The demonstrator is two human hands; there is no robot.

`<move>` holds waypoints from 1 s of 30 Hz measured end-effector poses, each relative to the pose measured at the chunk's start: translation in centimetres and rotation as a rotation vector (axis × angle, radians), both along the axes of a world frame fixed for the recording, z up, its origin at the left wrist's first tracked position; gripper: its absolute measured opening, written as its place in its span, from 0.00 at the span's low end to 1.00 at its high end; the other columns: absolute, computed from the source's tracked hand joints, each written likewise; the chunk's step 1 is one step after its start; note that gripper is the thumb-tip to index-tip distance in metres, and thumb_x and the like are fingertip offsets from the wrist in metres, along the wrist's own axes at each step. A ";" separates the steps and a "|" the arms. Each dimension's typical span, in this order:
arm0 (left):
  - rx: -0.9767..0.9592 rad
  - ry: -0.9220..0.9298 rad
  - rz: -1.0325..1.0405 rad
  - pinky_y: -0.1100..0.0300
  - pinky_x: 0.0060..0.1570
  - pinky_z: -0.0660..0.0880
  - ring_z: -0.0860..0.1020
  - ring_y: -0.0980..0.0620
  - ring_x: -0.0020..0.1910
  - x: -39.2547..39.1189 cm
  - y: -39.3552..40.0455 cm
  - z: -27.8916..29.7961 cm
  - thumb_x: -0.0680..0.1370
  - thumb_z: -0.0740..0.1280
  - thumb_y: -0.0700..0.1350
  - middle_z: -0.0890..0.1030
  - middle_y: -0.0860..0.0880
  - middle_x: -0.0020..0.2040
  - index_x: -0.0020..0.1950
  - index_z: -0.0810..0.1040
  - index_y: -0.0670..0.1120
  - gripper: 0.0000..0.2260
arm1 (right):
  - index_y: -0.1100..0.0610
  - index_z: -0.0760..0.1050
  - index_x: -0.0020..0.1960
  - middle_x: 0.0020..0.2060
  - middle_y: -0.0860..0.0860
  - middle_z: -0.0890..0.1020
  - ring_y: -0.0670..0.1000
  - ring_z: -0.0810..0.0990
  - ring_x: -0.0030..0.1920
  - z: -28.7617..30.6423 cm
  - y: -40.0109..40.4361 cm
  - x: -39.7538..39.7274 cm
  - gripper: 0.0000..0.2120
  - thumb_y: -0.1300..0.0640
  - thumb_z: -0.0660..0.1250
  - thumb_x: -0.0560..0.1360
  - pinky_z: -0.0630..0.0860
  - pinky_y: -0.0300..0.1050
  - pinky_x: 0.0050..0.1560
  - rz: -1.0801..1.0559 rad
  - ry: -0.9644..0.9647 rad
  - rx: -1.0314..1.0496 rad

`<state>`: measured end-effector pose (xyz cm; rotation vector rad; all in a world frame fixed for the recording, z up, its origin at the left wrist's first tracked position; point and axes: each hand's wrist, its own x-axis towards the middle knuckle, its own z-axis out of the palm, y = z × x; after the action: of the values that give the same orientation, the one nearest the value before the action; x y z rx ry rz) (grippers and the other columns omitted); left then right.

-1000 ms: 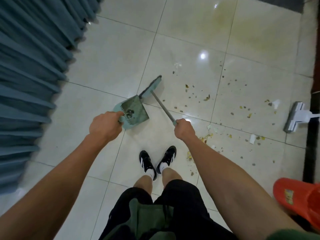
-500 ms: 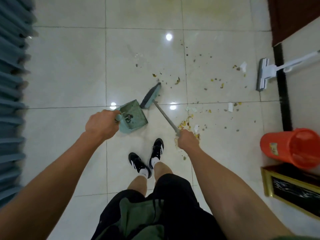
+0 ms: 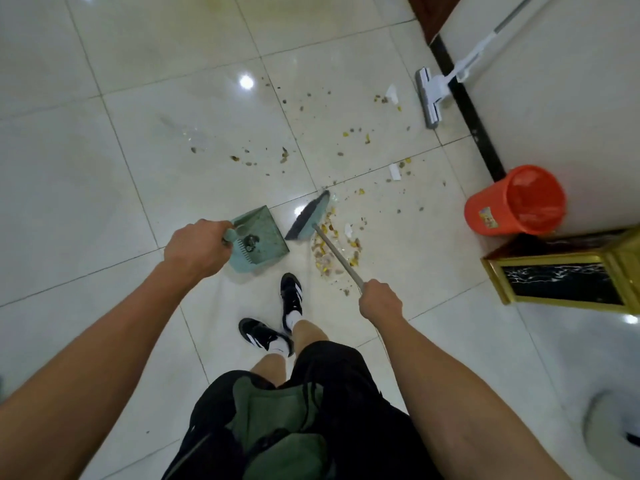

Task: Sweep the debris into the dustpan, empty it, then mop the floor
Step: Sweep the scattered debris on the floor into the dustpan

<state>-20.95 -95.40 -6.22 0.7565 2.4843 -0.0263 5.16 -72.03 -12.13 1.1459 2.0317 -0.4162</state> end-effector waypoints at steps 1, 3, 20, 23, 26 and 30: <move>0.003 0.003 -0.004 0.52 0.43 0.79 0.80 0.42 0.43 0.0 0.0 0.1 0.79 0.62 0.48 0.81 0.47 0.47 0.57 0.79 0.56 0.10 | 0.57 0.74 0.61 0.49 0.54 0.79 0.54 0.78 0.43 0.4 -0.1 0.2 0.12 0.62 0.60 0.78 0.73 0.45 0.41 -0.004 0.005 0.009; 0.013 0.011 -0.008 0.53 0.42 0.78 0.80 0.42 0.43 0.0 -0.2 0.4 0.79 0.63 0.48 0.81 0.46 0.47 0.56 0.79 0.56 0.09 | 0.58 0.75 0.60 0.46 0.53 0.78 0.54 0.78 0.42 1.1 -0.2 0.1 0.12 0.60 0.61 0.78 0.74 0.45 0.40 -0.015 0.038 0.017; 0.040 0.083 0.220 0.54 0.40 0.78 0.79 0.43 0.41 -4.3 -9.5 4.4 0.77 0.64 0.47 0.81 0.48 0.45 0.53 0.80 0.55 0.07 | 0.57 0.76 0.63 0.47 0.54 0.79 0.54 0.77 0.41 3.2 -5.0 -14.8 0.14 0.60 0.59 0.80 0.74 0.44 0.38 0.150 0.311 -0.017; 0.018 0.098 0.279 0.55 0.39 0.77 0.79 0.43 0.40 -6.8 -11.5 4.1 0.77 0.63 0.46 0.81 0.48 0.45 0.53 0.79 0.54 0.07 | 0.57 0.78 0.62 0.46 0.54 0.80 0.55 0.79 0.41 2.5 -5.9 -19.7 0.13 0.59 0.61 0.80 0.74 0.44 0.38 0.176 0.339 -0.048; -0.019 0.114 0.330 0.54 0.39 0.79 0.79 0.44 0.38 -10.1 -13.3 3.6 0.77 0.63 0.45 0.81 0.49 0.43 0.54 0.79 0.55 0.09 | 0.56 0.80 0.58 0.46 0.55 0.81 0.56 0.80 0.42 1.3 -6.7 -25.5 0.11 0.61 0.62 0.78 0.73 0.44 0.38 0.189 0.356 -0.098; -0.083 0.095 0.376 0.52 0.40 0.81 0.79 0.45 0.37 -15.7 -14.7 2.6 0.77 0.63 0.46 0.80 0.49 0.42 0.53 0.78 0.55 0.08 | 0.54 0.77 0.47 0.42 0.54 0.81 0.56 0.79 0.39 -0.4 -7.7 -34.2 0.08 0.62 0.61 0.79 0.69 0.42 0.33 0.216 0.368 -0.162</move>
<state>-36.63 -110.11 -3.59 0.2511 2.6579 -0.0286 -29.01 -79.77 -12.52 0.7830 2.3580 -0.7095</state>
